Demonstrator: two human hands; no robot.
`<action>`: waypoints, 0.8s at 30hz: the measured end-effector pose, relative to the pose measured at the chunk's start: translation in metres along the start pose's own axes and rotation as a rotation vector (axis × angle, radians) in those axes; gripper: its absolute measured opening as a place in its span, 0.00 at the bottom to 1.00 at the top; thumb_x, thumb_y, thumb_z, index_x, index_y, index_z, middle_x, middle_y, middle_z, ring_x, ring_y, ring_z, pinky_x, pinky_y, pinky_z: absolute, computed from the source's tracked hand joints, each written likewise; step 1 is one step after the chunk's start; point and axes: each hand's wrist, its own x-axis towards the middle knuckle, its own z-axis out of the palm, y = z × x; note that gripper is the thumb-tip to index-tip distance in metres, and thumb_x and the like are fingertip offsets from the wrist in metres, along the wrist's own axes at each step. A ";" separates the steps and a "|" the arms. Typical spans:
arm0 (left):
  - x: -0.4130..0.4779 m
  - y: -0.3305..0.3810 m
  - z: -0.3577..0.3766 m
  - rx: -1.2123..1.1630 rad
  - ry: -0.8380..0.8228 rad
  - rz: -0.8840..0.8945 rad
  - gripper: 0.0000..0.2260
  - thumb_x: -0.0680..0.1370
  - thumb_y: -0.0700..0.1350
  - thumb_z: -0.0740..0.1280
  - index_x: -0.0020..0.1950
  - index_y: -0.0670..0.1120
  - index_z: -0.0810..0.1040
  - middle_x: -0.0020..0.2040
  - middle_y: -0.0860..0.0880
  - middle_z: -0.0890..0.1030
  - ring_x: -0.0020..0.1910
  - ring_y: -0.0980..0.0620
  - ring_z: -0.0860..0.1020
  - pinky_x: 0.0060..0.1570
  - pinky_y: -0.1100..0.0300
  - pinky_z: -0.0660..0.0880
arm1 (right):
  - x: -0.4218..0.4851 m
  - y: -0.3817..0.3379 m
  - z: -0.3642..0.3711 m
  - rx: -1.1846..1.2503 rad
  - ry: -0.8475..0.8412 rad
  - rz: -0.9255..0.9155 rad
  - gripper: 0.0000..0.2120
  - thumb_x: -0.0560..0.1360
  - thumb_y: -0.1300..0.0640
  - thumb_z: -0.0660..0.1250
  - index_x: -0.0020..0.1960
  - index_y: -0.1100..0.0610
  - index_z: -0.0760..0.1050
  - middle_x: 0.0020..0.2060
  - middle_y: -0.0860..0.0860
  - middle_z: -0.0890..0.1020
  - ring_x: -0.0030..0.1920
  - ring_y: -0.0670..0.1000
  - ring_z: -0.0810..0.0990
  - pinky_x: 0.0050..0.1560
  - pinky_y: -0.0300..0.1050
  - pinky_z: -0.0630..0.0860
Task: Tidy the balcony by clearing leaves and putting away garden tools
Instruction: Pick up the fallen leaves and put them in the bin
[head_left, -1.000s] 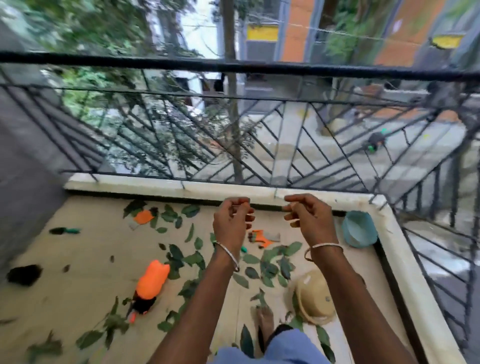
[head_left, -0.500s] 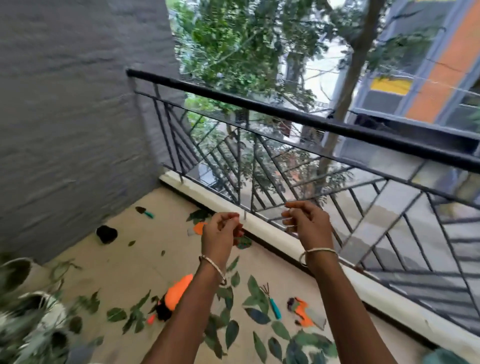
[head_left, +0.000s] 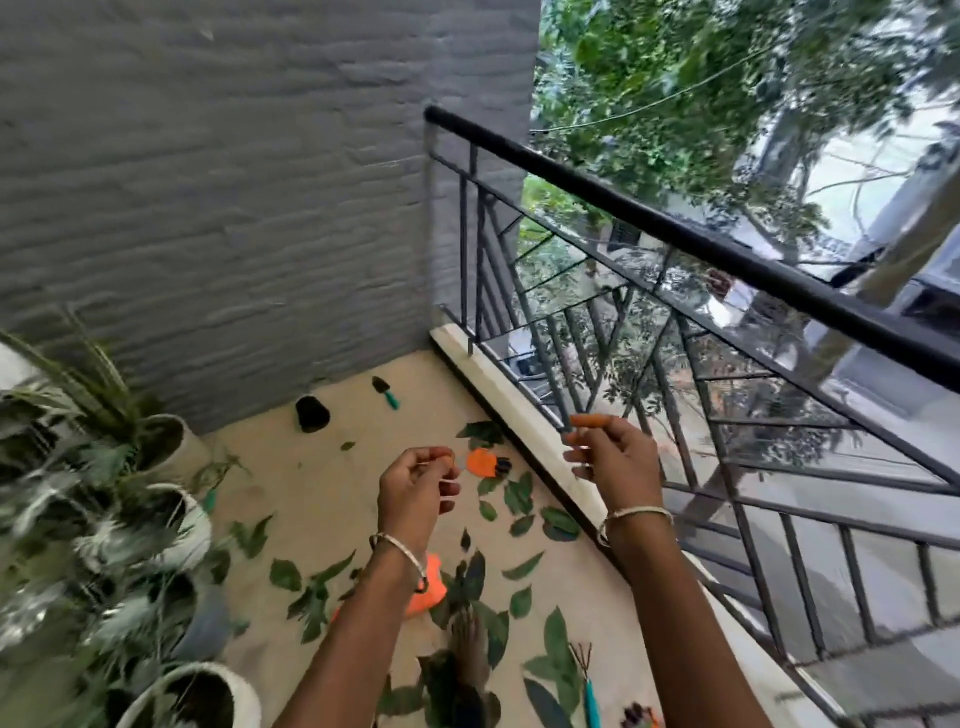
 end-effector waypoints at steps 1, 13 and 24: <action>0.020 0.000 0.005 -0.011 0.009 -0.012 0.05 0.79 0.36 0.64 0.50 0.40 0.79 0.36 0.46 0.80 0.30 0.54 0.77 0.28 0.63 0.74 | 0.018 0.003 0.008 -0.016 -0.004 0.009 0.12 0.76 0.69 0.60 0.44 0.59 0.80 0.35 0.55 0.83 0.32 0.52 0.78 0.30 0.39 0.74; 0.243 0.023 0.055 -0.032 0.053 -0.187 0.04 0.78 0.37 0.66 0.49 0.42 0.80 0.36 0.46 0.81 0.34 0.50 0.78 0.31 0.60 0.75 | 0.216 0.004 0.116 -0.163 -0.045 0.109 0.12 0.77 0.69 0.59 0.48 0.61 0.80 0.36 0.57 0.83 0.33 0.51 0.79 0.32 0.38 0.76; 0.398 -0.068 0.086 0.040 0.114 -0.332 0.02 0.78 0.40 0.68 0.47 0.41 0.79 0.35 0.46 0.80 0.29 0.53 0.77 0.29 0.61 0.74 | 0.358 0.137 0.154 -0.282 -0.053 0.284 0.12 0.76 0.70 0.60 0.48 0.63 0.81 0.36 0.57 0.84 0.32 0.47 0.80 0.32 0.38 0.77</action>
